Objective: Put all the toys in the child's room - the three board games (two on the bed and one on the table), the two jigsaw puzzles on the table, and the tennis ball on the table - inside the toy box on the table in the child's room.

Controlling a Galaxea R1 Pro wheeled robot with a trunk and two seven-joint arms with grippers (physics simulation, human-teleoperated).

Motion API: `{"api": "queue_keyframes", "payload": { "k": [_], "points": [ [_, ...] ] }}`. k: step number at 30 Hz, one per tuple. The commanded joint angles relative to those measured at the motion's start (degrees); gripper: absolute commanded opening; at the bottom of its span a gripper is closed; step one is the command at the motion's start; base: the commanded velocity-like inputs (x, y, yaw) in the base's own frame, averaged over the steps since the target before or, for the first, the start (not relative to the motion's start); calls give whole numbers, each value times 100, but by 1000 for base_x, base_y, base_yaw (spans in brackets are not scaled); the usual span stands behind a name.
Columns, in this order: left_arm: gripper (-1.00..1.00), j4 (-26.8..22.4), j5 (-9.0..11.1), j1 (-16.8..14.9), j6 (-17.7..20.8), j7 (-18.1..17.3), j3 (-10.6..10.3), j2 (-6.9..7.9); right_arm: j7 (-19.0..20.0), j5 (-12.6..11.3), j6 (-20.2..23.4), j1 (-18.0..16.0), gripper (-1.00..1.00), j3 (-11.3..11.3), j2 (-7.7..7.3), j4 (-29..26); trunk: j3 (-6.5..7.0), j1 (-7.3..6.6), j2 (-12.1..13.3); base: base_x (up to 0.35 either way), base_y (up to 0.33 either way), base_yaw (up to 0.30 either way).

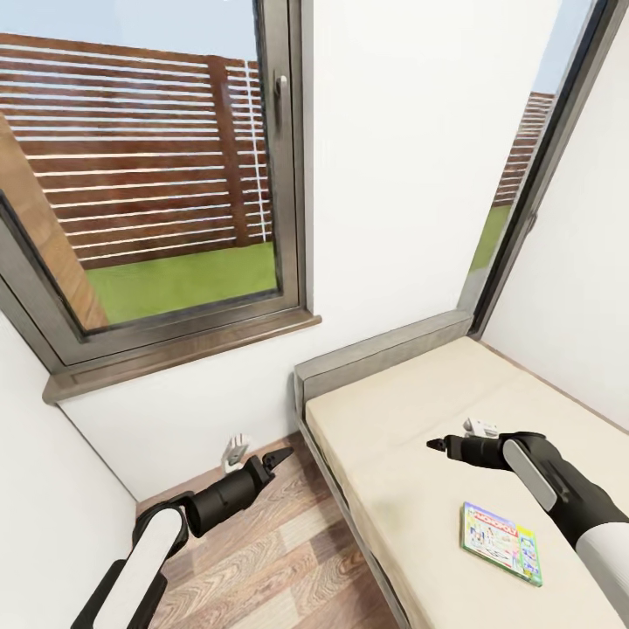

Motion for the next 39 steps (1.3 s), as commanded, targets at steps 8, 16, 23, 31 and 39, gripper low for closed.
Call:
{"api": "queue_keyframes", "payload": {
  "k": [8,16,23,31,39],
  "points": [
    [100,-25,61,-83,309,468,207,195,-50,25,19,-183,100,-184,-153,452,-12,4,-12,3,0,0],
    [100,142,320,-190,411,1265,508,243,-89,45,-39,-1146,100,-389,-207,2268,-12,4,-12,0,0,0],
    [100,226,751,-249,446,1823,702,243,5,56,-229,-1527,100,-410,-242,2756,-84,91,-173,0,0,0],
    [100,246,902,-279,460,2028,766,245,140,65,-333,-1615,100,-419,-258,2831,-227,267,-493,0,0,0],
    [100,261,942,-296,454,2098,782,240,196,68,-371,-1628,100,-424,-258,2843,-371,443,-814,0,0,0]
  ]
}}
